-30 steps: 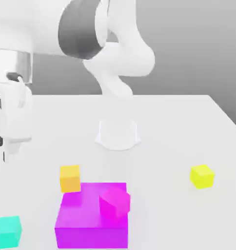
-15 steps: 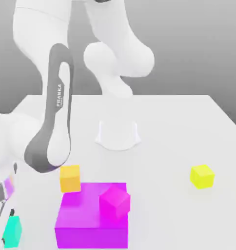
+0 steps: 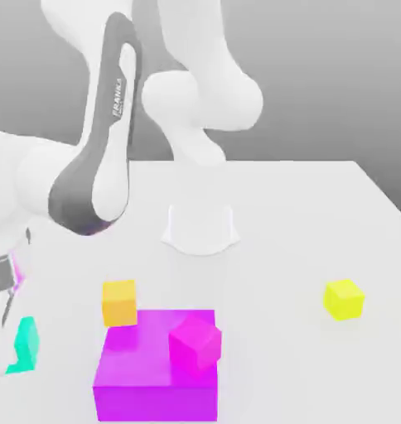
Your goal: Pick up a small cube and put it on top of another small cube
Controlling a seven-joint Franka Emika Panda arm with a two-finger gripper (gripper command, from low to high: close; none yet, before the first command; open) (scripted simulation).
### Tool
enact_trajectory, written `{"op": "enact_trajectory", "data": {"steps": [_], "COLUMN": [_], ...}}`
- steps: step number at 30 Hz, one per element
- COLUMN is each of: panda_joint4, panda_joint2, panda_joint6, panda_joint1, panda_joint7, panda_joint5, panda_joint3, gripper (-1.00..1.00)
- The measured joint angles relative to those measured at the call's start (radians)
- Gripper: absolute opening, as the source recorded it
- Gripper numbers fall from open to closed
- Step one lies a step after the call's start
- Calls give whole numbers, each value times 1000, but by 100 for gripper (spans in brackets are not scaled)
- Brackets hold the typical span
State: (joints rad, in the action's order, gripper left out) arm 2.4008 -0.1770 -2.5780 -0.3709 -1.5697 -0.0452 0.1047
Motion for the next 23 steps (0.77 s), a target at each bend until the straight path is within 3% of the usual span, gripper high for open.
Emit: {"op": "enact_trajectory", "data": {"steps": [14,19,20,23], "panda_joint4": [336,390,395,395], "panda_joint2": [495,376,356,356], "panda_joint6": [157,-15,-41,-41], "panda_joint1": [79,85,86,86], "panda_joint7": [218,236,237,237], "panda_joint5": [70,67,66,66], "panda_joint3": [-40,-40,-40,-40], "gripper": [-100,-100,100,100]}}
